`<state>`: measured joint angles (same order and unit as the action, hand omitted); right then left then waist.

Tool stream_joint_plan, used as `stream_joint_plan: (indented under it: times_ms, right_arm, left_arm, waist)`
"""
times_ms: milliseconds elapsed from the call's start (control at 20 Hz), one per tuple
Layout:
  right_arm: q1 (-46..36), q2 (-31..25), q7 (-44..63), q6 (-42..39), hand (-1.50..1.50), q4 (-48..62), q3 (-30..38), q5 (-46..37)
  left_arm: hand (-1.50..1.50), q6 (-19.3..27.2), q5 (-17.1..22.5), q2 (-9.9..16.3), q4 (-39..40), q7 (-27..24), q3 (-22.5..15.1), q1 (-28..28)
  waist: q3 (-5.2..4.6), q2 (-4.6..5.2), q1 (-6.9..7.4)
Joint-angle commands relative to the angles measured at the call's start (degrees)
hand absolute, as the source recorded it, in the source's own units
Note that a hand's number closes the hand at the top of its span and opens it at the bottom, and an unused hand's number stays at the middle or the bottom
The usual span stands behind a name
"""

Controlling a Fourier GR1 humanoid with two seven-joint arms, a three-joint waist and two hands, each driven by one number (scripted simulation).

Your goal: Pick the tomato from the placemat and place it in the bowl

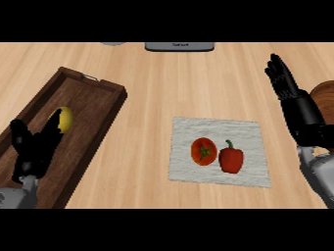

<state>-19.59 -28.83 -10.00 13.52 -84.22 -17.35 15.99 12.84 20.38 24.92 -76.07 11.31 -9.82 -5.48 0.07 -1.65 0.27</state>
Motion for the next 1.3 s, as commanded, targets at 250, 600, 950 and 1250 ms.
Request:
stream_joint_plan:
  times_ms: [250, 600, 950, 1250]
  right_arm:
    - [11.7, 12.7, -5.4, 23.8, 1.50, -8.7, 1.8, -6.4]
    - [16.6, 23.8, -8.8, 42.1, -1.50, 3.8, -8.6, -23.8]
    - [10.3, 10.4, 21.5, 35.5, -1.50, 7.0, -12.7, -43.3]
    - [10.8, 4.9, 39.6, 17.1, -1.50, 5.7, -18.0, -47.5]
  left_arm:
    - [0.00, -6.7, -4.4, -1.0, -10.9, -10.8, -5.9, -4.3]
    - [0.00, -7.5, -6.4, -5.9, -12.3, -8.4, -10.7, -8.0]
    - [0.00, -9.5, -6.8, -5.0, -12.8, -10.8, -11.2, -4.4]
    - [0.00, -9.7, -6.5, -4.7, -12.3, -10.3, -10.6, -4.7]
  waist:
    - [-0.09, 0.09, -5.27]
    - [-0.06, 1.71, -0.56]
    - [-0.49, 1.55, -0.14]
    - [-0.83, 1.27, -0.54]
